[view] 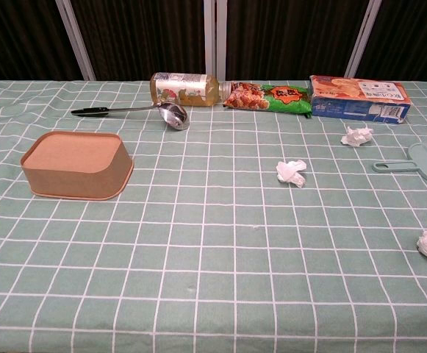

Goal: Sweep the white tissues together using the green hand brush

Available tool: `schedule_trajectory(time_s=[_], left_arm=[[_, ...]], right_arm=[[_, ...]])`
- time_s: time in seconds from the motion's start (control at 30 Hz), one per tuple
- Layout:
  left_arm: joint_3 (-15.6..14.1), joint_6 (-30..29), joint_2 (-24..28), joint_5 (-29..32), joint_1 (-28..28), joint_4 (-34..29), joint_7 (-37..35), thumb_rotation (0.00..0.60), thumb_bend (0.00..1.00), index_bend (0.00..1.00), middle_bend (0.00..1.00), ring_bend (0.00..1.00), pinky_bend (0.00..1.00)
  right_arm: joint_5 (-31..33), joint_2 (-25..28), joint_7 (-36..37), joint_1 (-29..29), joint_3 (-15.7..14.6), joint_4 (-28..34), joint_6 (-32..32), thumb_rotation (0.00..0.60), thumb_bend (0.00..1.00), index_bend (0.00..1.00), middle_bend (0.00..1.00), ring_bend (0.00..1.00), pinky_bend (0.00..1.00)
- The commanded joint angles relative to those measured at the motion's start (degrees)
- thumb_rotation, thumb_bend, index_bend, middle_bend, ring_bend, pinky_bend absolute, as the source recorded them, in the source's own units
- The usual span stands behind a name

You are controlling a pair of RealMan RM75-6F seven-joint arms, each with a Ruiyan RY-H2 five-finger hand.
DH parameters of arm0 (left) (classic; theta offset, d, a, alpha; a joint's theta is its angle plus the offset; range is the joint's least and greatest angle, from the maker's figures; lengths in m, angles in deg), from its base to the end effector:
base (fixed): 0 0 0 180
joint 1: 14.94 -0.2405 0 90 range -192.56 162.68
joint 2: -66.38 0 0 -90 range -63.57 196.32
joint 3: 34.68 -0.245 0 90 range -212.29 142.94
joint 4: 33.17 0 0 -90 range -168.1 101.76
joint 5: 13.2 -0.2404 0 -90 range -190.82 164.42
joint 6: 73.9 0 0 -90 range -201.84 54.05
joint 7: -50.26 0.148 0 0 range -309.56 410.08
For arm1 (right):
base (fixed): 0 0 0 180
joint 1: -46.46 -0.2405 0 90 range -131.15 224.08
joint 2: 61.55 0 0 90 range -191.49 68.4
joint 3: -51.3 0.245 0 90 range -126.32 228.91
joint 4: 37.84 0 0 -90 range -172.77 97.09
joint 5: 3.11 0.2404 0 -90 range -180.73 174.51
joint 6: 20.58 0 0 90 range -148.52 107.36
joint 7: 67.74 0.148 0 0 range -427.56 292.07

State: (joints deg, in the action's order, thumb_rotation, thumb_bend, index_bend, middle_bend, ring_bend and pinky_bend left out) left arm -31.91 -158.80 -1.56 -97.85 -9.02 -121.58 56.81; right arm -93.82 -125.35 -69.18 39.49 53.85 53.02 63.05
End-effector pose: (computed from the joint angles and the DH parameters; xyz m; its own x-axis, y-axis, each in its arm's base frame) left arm -0.3204 0.1929 0.1126 0.4974 -0.0005 0.8675 0.8675 -0.0002 -0.4974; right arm -0.3035 -0.1966 0.1219 0.4556 -0.0111 0.8901 -0.8840 -0.1229 0.4510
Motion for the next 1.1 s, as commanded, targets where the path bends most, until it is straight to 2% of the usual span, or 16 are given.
schedule_trajectory(time_s=[0.03,0.33,0.47,0.57,0.67,0.83,0.93,1.1], left_arm=[[0.06,0.02,-0.01,0.04,0.02,-0.02,0.11,0.6,0.11,0.15,0.1,0.0,0.02],[0.11,-0.15,0.28,-0.45,0.21,-0.68,0.47,0.6,0.11,0.15,0.1,0.0,0.02],[0.2,-0.54,0.31,-0.84,0.24,-0.8,0.45,0.6,0.11,0.15,0.1,0.0,0.02],[0.12,-0.45,0.37,-0.75,0.2,-0.91,0.41,0.6,0.11,0.15,0.1,0.0,0.02],[-0.06,-0.69,0.48,-0.83,-0.04,-1.08,0.52,0.6,0.11,0.15,0.1,0.0,0.02],[-0.32,-0.91,0.72,-0.4,-0.61,-1.55,0.59,0.6,0.11,0.15,0.1,0.0,0.02],[-0.38,-0.94,0.9,-0.37,-0.71,-1.85,0.77,0.6,0.11,0.15,0.1,0.0,0.02],[-0.36,-1.15,1.05,-0.14,-0.99,-1.99,0.68,0.6,0.11,0.15,0.1,0.0,0.02]], right_arm=[[0.02,0.07,0.16,0.0,0.02,-0.02,0.07,0.6,0.22,0.13,0.23,0.07,0.13],[1.2,-0.27,0.43,-1.29,0.75,-0.51,-1.75,0.6,0.22,0.13,0.25,0.07,0.13],[4.62,-1.0,-0.83,-4.08,2.5,-1.24,-6.56,0.6,0.22,0.13,0.28,0.07,0.13],[7.94,-2.28,-1.67,-7.54,4.17,-3.06,-12.28,0.6,0.19,0.15,0.3,0.07,0.13],[11.29,-4.9,-2.64,-11.75,5.52,-6.94,-19.14,0.6,0.17,0.2,0.33,0.07,0.13],[13.0,-11.45,-1.96,-17.29,6.36,-15.87,-26.23,0.6,0.17,0.3,0.34,0.07,0.13],[12.97,-15.44,-2.08,-19.63,6.15,-21.6,-28.66,0.6,0.17,0.38,0.34,0.07,0.13],[12.74,-21.69,-1.76,-22.76,5.51,-29.85,-31.82,0.6,0.17,0.4,0.35,0.07,0.13]])
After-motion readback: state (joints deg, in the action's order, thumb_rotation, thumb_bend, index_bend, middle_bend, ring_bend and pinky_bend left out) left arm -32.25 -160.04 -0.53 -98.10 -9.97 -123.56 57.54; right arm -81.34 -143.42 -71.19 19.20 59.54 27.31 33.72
